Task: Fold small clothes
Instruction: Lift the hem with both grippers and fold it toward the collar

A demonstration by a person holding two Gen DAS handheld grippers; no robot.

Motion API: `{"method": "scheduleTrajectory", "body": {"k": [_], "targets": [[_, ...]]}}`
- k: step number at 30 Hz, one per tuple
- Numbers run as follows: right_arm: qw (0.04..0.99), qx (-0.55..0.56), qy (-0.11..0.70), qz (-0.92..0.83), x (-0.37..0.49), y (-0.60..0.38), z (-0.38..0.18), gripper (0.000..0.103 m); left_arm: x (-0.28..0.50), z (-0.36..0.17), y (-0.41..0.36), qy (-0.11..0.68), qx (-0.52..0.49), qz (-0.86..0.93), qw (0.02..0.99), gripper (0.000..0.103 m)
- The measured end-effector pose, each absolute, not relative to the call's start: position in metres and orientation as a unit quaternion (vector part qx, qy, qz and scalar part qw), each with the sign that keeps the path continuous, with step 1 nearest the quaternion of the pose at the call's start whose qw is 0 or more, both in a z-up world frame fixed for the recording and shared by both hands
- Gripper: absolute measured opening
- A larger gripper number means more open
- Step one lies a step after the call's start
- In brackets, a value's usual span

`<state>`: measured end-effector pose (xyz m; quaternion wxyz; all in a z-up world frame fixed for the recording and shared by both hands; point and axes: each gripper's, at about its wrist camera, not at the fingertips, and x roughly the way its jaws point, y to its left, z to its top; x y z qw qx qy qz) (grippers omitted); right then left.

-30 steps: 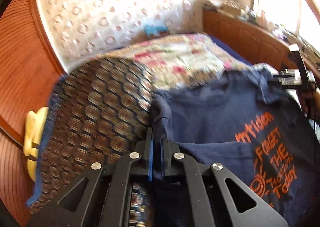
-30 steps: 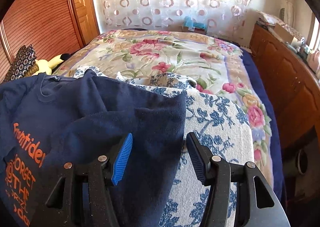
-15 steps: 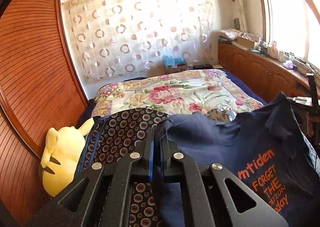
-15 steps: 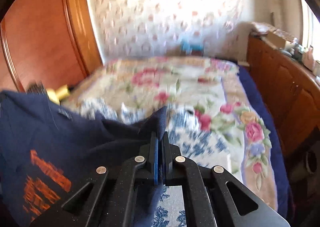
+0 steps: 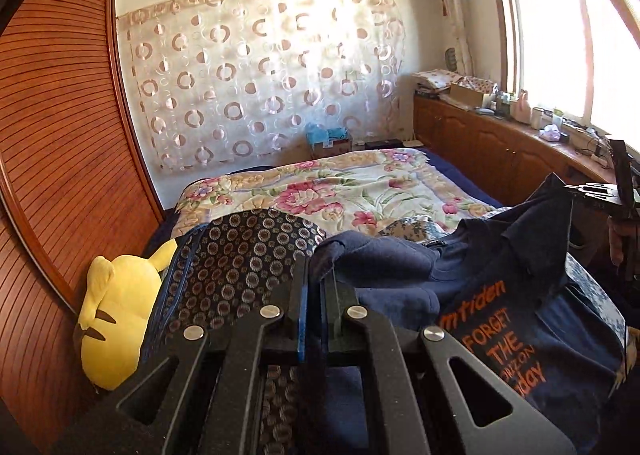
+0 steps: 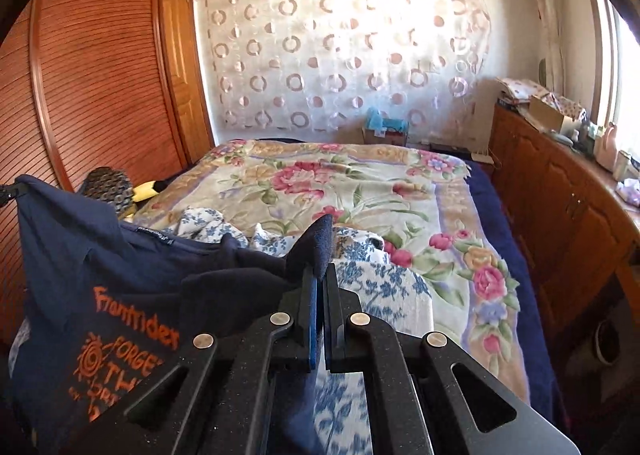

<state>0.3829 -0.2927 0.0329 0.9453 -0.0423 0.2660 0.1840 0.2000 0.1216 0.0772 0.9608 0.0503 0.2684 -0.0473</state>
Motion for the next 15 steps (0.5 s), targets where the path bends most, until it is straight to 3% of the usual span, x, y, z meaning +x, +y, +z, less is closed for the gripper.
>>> {"method": "scheduleTrajectory", "body": {"k": [15], "targets": [[0.931,-0.047,0.288,0.217,0.196,-0.346,-0.003,0.002,0.028,0.03,0.13,0.289,0.021,-0.076,0.954,0.005]]}}
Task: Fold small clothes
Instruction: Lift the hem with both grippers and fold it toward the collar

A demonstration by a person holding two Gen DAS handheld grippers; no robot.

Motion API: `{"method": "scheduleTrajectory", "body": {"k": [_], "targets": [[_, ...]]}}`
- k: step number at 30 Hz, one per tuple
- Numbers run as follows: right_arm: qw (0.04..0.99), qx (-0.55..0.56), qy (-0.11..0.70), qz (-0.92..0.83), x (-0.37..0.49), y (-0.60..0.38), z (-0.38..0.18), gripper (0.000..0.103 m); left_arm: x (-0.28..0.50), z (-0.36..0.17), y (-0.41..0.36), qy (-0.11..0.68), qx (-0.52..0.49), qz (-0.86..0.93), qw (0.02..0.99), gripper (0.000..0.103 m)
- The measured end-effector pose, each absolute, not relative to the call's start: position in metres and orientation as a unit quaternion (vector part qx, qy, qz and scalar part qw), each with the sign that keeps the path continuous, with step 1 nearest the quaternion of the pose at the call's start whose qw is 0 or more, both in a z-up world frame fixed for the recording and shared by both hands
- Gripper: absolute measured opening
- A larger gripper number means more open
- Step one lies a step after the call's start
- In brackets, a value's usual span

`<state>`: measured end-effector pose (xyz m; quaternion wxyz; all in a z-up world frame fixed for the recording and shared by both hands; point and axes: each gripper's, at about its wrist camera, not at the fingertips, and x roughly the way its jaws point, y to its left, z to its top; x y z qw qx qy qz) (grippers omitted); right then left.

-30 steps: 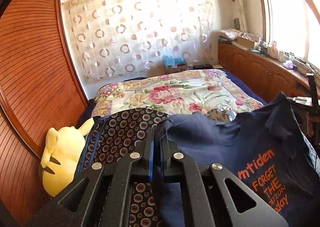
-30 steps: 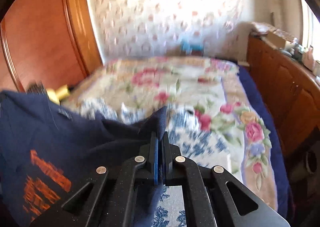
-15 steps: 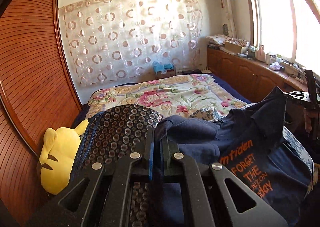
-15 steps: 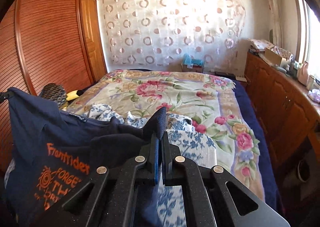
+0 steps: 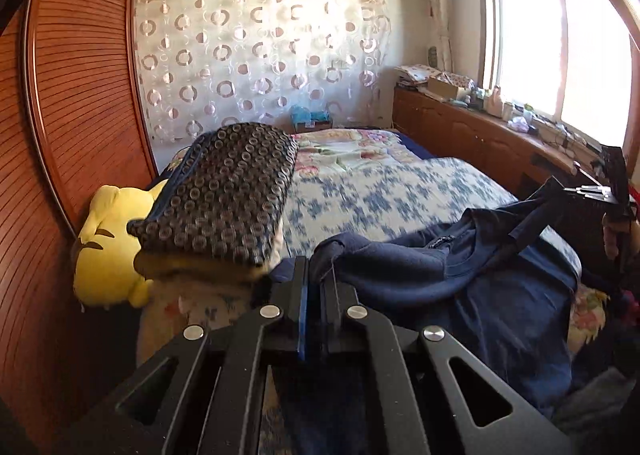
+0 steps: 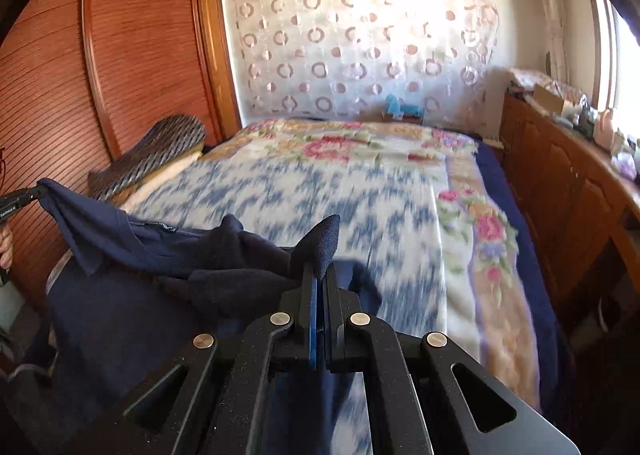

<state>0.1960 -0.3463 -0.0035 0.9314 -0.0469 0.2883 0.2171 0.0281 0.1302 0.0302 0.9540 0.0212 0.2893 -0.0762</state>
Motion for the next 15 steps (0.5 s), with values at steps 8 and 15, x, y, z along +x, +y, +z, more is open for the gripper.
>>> {"method": "scheduleTrajectory", "body": {"k": [8,15], "targets": [[0.925,-0.051,0.301,0.225,0.143,-0.358,0.007,0.002,-0.009,0.026,0.129,0.289,0.011,-0.087,0.953,0.005],[0.929,-0.052,0.291,0.225,0.109,-0.357,0.018,0.002,-0.042,0.028,0.136,0.298,0.001,-0.084,0.951,0.005]]}}
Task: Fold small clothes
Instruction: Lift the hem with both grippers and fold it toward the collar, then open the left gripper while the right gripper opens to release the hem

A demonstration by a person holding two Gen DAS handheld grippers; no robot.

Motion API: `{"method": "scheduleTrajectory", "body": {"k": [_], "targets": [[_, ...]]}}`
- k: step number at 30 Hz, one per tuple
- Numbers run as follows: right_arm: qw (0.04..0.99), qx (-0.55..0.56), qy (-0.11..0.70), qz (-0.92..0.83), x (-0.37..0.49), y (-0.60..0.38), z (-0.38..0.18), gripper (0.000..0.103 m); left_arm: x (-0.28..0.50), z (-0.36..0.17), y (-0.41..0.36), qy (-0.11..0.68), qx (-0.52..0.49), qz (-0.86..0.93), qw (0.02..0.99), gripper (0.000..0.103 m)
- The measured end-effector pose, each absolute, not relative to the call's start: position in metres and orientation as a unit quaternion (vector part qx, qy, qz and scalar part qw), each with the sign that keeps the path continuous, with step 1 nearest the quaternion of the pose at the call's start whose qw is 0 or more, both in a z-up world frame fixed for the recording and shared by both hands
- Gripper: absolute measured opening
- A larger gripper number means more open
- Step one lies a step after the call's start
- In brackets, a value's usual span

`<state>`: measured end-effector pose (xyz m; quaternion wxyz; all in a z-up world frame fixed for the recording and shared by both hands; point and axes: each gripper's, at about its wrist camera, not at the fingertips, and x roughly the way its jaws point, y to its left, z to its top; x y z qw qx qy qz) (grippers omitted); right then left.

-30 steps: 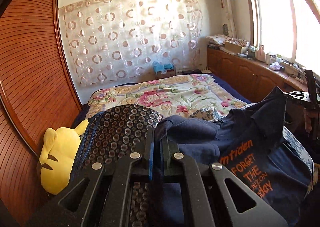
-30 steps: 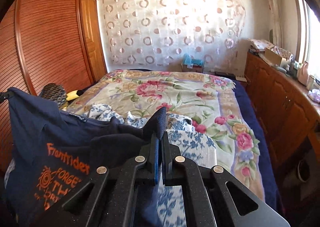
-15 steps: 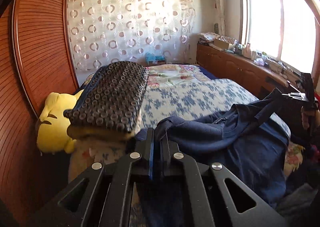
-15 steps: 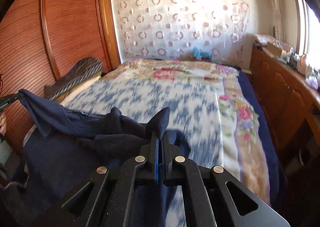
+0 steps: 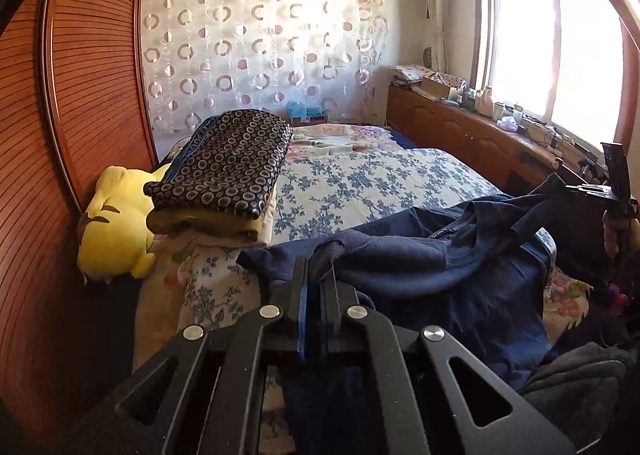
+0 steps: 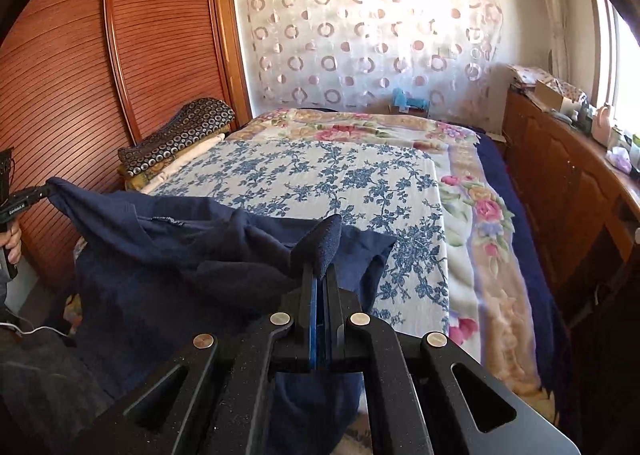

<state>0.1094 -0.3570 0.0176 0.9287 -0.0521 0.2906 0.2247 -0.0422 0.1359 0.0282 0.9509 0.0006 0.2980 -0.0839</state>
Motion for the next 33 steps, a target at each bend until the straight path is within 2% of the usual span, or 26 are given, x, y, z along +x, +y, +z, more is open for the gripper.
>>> {"method": "scheduleTrajectory", "body": {"k": [3,9,15,16,17,19,21,24,33], "targets": [[0.928,-0.044,0.293,0.227,0.096,-0.361,0.016,0.002,-0.048,0.019,0.133,0.311,0.004,-0.087,0.946,0.006],[0.913,-0.029,0.345,0.215,0.096,-0.362,-0.03,0.002,-0.042,-0.011,0.135,0.339,-0.012,-0.085,0.937,0.006],[0.903,-0.036,0.379,0.202,0.101,-0.358,-0.052,0.002,-0.042,-0.016,0.137,0.343,-0.015,-0.088,0.935,0.007],[0.902,-0.036,0.38,0.202,0.102,-0.358,-0.051,0.002,-0.042,-0.014,0.137,0.343,-0.015,-0.088,0.935,0.011],[0.902,-0.036,0.381,0.202,0.103,-0.358,-0.051,0.002,-0.042,-0.013,0.137,0.342,-0.015,-0.088,0.936,0.022],[0.901,-0.036,0.381,0.202,0.105,-0.358,-0.048,0.002,-0.043,-0.01,0.137,0.335,-0.017,-0.095,0.937,0.035],[0.901,-0.04,0.382,0.202,0.104,-0.357,-0.048,0.002,-0.045,-0.006,0.137,0.328,-0.021,-0.102,0.939,0.057],[0.9,-0.041,0.383,0.204,0.105,-0.357,-0.05,0.002,-0.046,0.001,0.137,0.314,-0.022,-0.104,0.944,0.079],[0.901,-0.055,0.377,0.208,0.094,-0.356,-0.038,0.004,-0.021,-0.005,0.132,0.318,-0.005,-0.086,0.944,0.08]]}}
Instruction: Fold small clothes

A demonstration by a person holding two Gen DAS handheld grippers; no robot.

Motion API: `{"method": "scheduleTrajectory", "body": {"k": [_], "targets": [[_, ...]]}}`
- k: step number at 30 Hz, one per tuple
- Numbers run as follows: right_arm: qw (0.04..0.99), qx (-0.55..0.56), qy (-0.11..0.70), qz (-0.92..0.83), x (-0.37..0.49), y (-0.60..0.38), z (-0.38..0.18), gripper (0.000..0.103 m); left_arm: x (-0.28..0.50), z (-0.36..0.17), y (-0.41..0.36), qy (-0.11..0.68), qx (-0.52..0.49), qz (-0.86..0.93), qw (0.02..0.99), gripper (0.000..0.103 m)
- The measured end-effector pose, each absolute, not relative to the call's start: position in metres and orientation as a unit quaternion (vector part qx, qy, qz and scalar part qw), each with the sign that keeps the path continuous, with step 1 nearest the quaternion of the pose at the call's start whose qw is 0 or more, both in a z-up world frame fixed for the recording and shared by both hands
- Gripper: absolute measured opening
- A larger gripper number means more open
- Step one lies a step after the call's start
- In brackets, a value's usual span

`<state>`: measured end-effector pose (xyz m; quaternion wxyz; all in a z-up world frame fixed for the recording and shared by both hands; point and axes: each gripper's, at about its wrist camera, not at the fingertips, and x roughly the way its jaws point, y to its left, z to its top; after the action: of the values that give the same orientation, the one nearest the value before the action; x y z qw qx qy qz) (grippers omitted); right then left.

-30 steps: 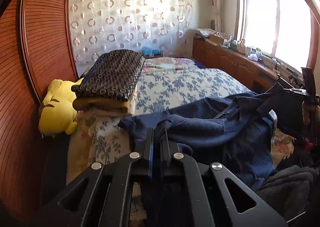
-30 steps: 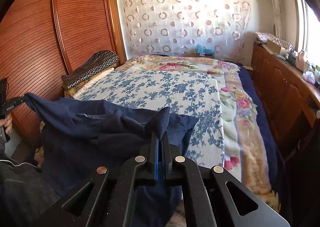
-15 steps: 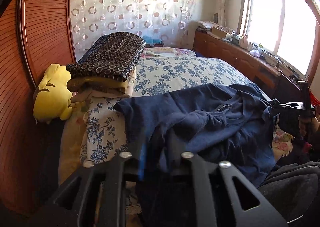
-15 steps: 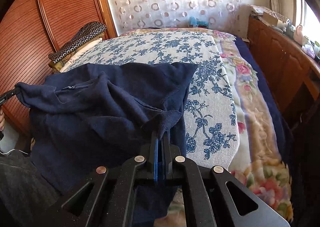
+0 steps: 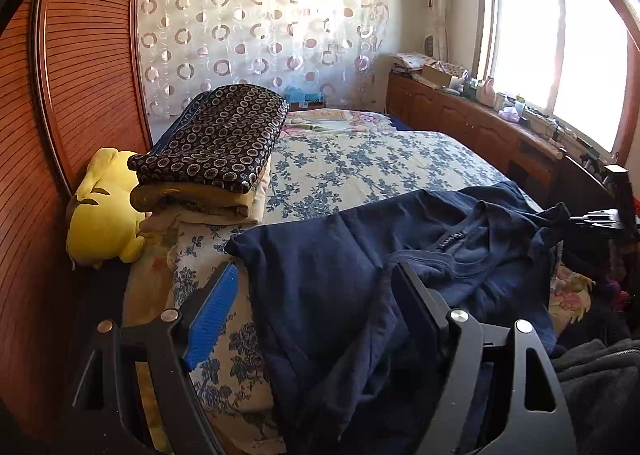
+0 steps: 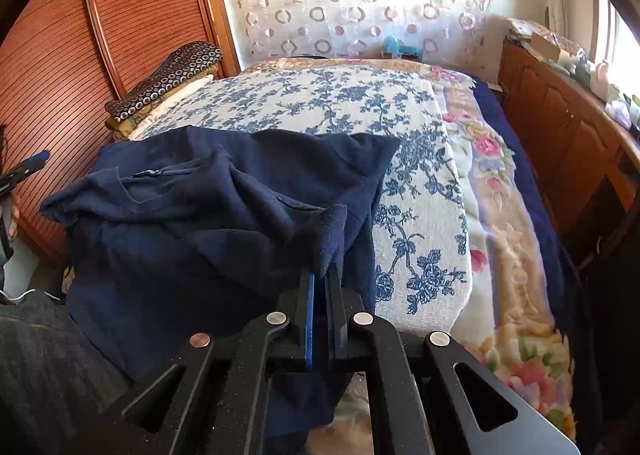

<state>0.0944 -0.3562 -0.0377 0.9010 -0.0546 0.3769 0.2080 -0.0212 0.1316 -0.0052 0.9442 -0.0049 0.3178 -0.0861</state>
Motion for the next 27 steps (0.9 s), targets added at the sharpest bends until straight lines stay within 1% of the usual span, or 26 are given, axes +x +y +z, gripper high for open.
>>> {"method": "scheduleTrajectory", "body": {"k": [5,8,9,10,12,17,27], "targets": [[0.907,-0.066,0.362,0.207,0.084,-0.355,-0.022,0.008,-0.003,-0.013,0.132,0.324,-0.008,-0.079,0.943,0.08],[0.912,-0.069,0.349,0.206,0.079,-0.353,-0.012,0.017,0.004,-0.016,0.132,0.325,-0.016,-0.081,0.942,0.08],[0.913,-0.07,0.345,0.208,0.079,-0.353,-0.01,0.024,0.007,-0.018,0.132,0.326,-0.018,-0.08,0.942,0.08],[0.914,-0.072,0.34,0.208,0.078,-0.352,-0.007,0.034,0.011,-0.02,0.133,0.328,-0.019,-0.078,0.941,0.08],[0.918,-0.076,0.332,0.205,0.081,-0.351,-0.004,0.043,0.016,-0.022,0.133,0.33,-0.021,-0.076,0.941,0.08],[0.922,-0.07,0.327,0.195,0.101,-0.346,-0.01,0.043,0.029,-0.027,0.133,0.336,-0.025,-0.074,0.938,0.08],[0.925,-0.036,0.344,0.157,0.178,-0.341,-0.04,0.043,0.052,-0.037,0.135,0.348,-0.025,-0.067,0.935,0.08]]}}
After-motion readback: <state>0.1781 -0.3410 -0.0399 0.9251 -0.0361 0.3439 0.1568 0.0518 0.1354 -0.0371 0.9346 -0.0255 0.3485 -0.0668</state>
